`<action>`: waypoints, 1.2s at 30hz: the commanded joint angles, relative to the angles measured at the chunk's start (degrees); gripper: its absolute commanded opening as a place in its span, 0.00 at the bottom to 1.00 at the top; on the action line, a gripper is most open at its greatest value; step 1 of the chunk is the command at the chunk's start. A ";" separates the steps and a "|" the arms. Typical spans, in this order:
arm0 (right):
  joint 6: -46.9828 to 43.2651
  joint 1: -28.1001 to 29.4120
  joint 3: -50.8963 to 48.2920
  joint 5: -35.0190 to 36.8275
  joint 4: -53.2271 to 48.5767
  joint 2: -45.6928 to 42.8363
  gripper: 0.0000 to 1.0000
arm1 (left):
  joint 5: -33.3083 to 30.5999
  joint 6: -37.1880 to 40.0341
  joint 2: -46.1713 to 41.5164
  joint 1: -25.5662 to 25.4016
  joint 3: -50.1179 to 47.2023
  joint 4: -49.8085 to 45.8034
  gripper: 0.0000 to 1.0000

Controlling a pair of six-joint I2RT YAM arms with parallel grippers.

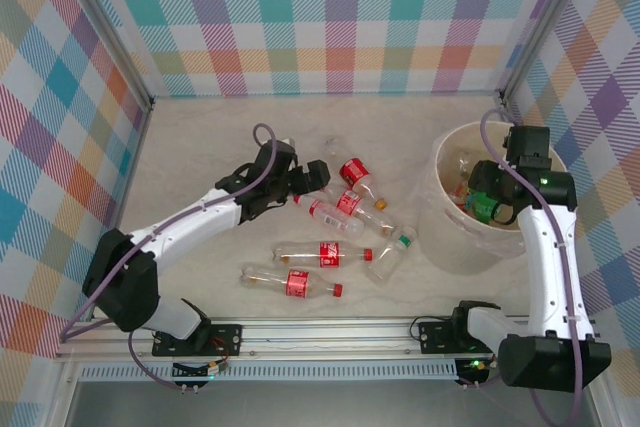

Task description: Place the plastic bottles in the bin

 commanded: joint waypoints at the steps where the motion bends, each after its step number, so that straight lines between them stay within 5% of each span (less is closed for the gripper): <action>1: 1.68 -1.08 -1.35 -3.25 4.73 -1.24 0.60 | -5.89 -3.78 -1.26 0.96 -1.90 -5.45 0.99; 8: 0.21 -3.13 2.62 -6.48 2.43 -1.52 0.90 | -7.20 -8.60 -2.93 1.53 -4.64 -7.36 1.00; 11: -0.29 -3.25 4.80 -7.86 1.32 -1.70 0.94 | -8.77 -8.81 -3.48 1.53 -4.54 -9.81 1.00; 15: -0.15 -3.31 6.42 -11.51 1.37 -2.83 0.96 | -8.17 -10.65 -3.16 1.47 -3.49 -11.76 1.00; 22: -2.30 -3.32 5.07 -15.22 2.91 -5.06 0.95 | -10.63 -31.60 -4.41 0.23 -11.08 -5.47 1.00; 29: 0.93 -3.34 3.41 -25.20 5.44 -7.70 0.95 | -10.54 -38.79 0.06 4.81 -9.12 0.71 0.98; 36: 0.43 -3.34 0.63 -25.45 2.93 -12.19 0.95 | -10.45 -37.25 8.81 6.32 -1.17 1.18 1.00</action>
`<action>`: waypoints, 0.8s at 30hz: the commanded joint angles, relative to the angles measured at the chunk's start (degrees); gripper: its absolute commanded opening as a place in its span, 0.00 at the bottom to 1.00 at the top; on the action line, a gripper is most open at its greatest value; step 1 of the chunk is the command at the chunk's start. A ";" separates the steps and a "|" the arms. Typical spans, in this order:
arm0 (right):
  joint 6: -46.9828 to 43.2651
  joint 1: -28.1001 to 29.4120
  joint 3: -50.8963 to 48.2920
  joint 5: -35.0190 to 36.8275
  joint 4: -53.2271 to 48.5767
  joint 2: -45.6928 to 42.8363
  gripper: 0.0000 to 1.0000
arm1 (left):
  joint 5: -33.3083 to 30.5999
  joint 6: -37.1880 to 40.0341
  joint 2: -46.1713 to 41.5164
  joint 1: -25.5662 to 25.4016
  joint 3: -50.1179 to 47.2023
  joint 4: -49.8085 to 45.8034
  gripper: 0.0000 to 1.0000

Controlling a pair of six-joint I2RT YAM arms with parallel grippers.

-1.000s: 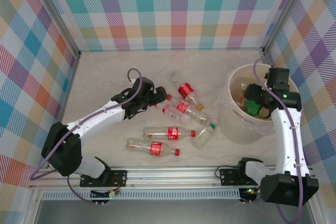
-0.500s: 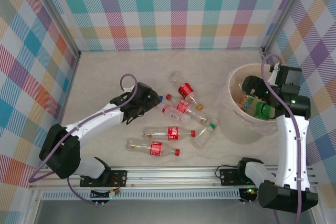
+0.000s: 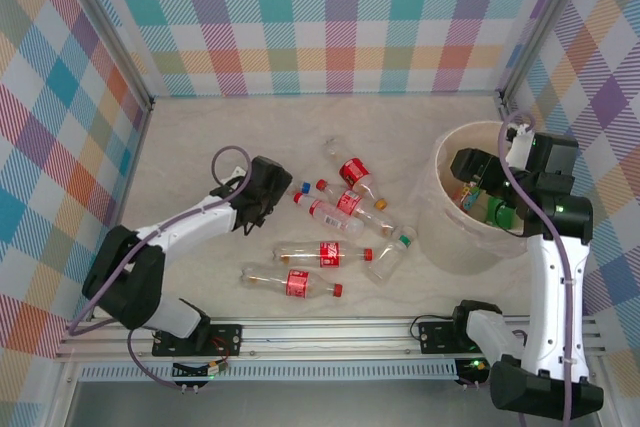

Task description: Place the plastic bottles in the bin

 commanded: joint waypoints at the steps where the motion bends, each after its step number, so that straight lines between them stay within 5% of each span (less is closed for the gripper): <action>1: 1.25 -0.54 -1.05 -3.42 -0.29 -2.53 0.96 | -0.38 -2.08 4.17 0.31 4.93 0.59 1.00; 7: 4.44 -0.55 -0.53 -12.99 0.87 -3.78 0.95 | -0.53 -5.71 11.51 1.70 8.44 6.19 1.00; 24: 4.98 -0.68 -0.02 -12.14 -2.82 -4.70 0.96 | 0.78 -6.41 24.12 1.57 13.22 8.85 1.00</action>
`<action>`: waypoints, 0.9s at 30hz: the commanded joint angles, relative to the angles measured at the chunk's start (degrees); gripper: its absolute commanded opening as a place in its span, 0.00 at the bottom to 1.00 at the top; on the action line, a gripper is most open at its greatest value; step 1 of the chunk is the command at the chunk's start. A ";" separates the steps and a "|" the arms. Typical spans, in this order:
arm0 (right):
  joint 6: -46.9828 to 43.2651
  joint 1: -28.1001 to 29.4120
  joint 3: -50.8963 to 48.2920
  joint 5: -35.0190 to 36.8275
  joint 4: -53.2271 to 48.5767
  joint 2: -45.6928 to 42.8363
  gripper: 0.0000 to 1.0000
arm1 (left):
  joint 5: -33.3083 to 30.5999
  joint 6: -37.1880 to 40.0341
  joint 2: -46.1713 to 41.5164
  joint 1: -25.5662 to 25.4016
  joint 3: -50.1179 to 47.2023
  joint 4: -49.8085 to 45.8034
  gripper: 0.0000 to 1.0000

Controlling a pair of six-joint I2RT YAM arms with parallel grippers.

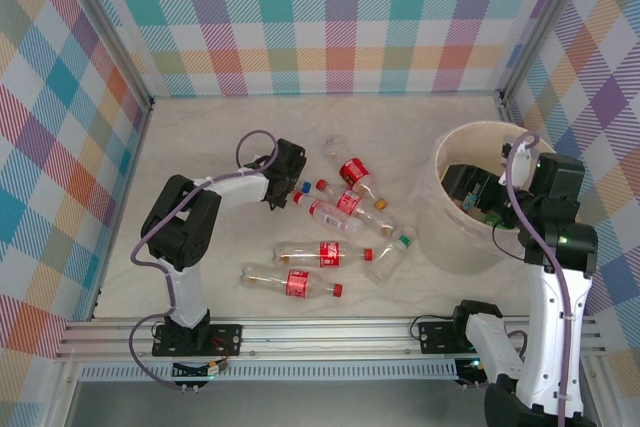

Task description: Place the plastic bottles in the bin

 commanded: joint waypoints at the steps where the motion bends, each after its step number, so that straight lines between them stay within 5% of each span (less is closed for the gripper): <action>1: 2.15 -0.40 1.58 -0.71 -0.54 0.75 0.96 | 0.22 0.01 3.90 0.36 0.39 3.56 1.00; 6: 2.29 -0.35 7.86 -2.32 -4.30 3.69 0.96 | 0.11 -1.14 4.81 0.56 -1.28 6.45 0.93; 17: 6.78 -0.35 16.37 -7.60 -11.65 6.63 0.94 | 5.22 8.75 4.63 3.44 -2.47 15.96 0.73; 27: 7.60 -0.34 16.31 -8.38 -10.85 4.12 0.87 | 9.35 25.09 -3.03 5.94 4.41 5.93 0.67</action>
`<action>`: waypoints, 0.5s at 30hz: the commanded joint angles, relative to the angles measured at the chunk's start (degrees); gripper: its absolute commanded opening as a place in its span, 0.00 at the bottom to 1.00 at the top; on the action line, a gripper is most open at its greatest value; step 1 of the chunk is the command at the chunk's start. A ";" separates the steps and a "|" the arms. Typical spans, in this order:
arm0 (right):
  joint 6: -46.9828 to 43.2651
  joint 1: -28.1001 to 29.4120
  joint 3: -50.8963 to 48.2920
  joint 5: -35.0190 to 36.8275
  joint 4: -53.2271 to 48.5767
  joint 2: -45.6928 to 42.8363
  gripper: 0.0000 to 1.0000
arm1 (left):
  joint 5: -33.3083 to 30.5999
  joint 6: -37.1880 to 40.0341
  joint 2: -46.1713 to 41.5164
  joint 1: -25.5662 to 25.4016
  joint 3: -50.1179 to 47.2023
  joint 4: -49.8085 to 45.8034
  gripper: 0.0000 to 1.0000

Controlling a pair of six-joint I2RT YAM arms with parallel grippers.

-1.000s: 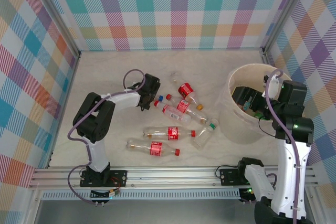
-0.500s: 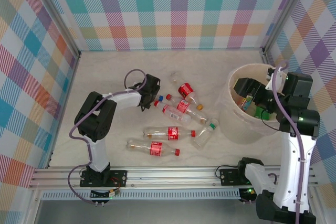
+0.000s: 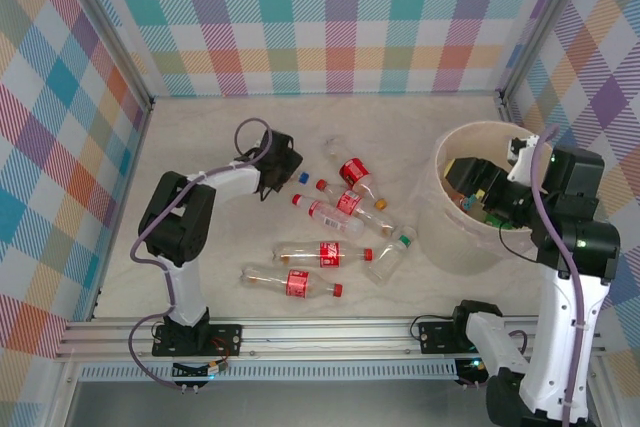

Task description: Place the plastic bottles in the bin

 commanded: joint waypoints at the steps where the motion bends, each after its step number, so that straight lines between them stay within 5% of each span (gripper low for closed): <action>1: 0.21 -0.34 4.49 -2.60 -0.61 2.45 0.86 | 1.21 6.68 -4.72 0.70 0.91 2.24 0.67; 7: 3.75 3.32 8.65 -6.17 9.65 6.60 0.82 | 5.10 9.51 -12.82 0.50 -3.25 1.51 0.66; 12: -0.46 21.62 13.23 8.12 15.69 13.90 0.83 | 12.52 16.50 -15.34 -1.18 -0.75 -1.66 0.66; 15: -1.75 28.19 14.08 7.67 21.97 19.59 0.84 | 15.28 21.18 -17.55 -1.67 -0.57 -3.50 0.61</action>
